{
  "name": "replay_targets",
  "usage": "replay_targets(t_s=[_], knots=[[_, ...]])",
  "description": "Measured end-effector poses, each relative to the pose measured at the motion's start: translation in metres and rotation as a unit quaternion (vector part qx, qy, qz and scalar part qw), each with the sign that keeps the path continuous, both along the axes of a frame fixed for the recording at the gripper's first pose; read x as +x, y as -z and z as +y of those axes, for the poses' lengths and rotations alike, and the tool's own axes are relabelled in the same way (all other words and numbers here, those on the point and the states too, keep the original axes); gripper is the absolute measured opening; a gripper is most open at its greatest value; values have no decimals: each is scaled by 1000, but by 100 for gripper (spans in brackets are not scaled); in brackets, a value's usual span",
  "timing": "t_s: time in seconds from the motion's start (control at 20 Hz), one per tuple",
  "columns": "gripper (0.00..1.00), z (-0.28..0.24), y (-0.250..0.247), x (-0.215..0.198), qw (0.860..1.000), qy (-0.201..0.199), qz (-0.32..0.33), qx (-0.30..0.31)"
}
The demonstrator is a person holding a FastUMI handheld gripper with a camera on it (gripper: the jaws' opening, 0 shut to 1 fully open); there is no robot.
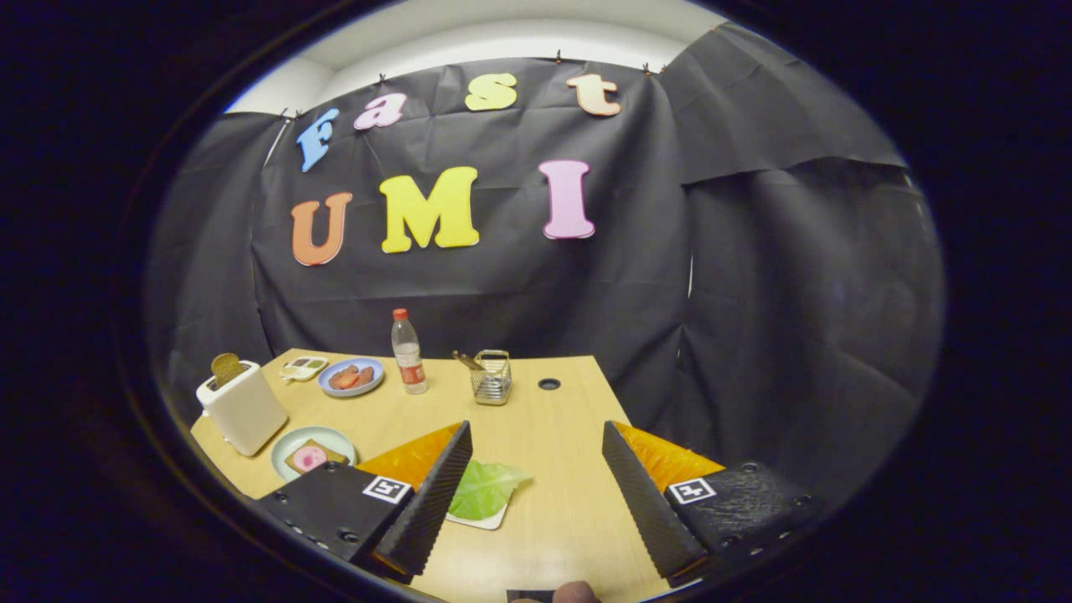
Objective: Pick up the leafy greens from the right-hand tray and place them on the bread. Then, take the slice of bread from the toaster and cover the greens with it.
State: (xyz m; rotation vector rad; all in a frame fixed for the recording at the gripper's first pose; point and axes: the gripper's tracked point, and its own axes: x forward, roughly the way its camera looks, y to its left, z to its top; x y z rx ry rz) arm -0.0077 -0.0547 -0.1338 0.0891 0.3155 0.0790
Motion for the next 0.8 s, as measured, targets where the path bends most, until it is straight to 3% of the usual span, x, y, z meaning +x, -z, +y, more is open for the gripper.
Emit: replay_targets(t_s=[0.5, 0.8], knots=[[96, 41, 91, 49, 997, -52, 49, 25], [96, 52, 163, 89, 992, -38, 97, 67]])
